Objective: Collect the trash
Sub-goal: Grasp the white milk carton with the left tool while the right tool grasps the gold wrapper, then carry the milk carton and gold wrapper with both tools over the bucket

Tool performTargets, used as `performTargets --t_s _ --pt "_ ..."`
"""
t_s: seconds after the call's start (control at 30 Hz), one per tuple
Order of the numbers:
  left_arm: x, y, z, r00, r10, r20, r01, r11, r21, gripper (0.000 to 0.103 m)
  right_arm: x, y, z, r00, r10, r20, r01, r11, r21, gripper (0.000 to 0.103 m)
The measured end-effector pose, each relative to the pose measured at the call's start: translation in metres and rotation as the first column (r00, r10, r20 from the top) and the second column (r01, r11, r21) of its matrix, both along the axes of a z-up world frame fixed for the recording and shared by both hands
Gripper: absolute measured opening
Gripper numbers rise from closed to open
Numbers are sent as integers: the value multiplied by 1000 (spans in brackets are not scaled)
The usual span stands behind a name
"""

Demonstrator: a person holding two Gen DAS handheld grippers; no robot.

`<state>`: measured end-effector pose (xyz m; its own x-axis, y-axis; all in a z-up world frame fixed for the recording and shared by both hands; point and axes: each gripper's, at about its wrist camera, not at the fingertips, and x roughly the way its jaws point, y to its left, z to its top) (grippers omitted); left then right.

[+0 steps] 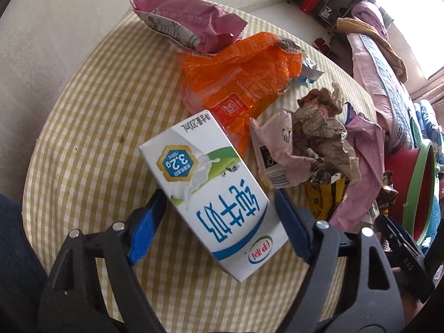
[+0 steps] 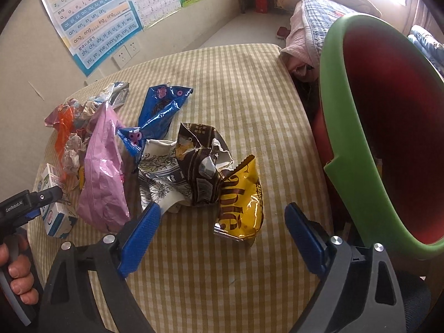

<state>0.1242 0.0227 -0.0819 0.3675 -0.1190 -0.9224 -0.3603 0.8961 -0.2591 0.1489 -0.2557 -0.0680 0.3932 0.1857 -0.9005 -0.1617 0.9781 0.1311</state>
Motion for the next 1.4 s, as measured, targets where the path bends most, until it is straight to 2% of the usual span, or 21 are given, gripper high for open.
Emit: performTargets --t_s 0.07,0.23,0.4,0.47,0.5,0.53,0.63,0.8,1.13,1.4 --pt "-7 -1 1 1000 -20 6 20 1000 9 73 0 -2 -3 1000 0 -12 0 1000 12 84" --pt "-12 -2 2 999 -33 9 33 999 -3 67 -2 -1 1 1000 17 -6 -17 999 28 66" --pt "-21 -2 5 998 -68 16 68 998 13 62 -4 -6 3 1000 2 -22 -1 997 73 63" --pt "-26 -4 7 996 -86 20 85 996 25 60 -5 -7 4 1000 2 -27 0 997 78 50" --pt "-29 -3 7 996 -90 20 89 996 23 59 -6 -7 4 999 3 -33 0 997 77 37" --pt "-30 -4 7 995 -94 20 93 995 23 59 -6 -8 3 999 1 -41 2 997 73 30" --pt "-36 -1 7 995 -98 21 97 995 25 58 -8 -7 4 999 8 -42 -5 997 72 24" --pt "-49 6 14 994 -107 36 105 994 37 58 -16 -4 14 999 22 -27 -20 997 70 19" --pt "-69 -2 43 983 -152 99 146 987 65 58 -39 1 44 999 28 43 -31 997 64 19" --pt "-64 -23 70 971 -190 143 175 979 107 58 -51 -5 67 994 24 108 -33 997 75 19"
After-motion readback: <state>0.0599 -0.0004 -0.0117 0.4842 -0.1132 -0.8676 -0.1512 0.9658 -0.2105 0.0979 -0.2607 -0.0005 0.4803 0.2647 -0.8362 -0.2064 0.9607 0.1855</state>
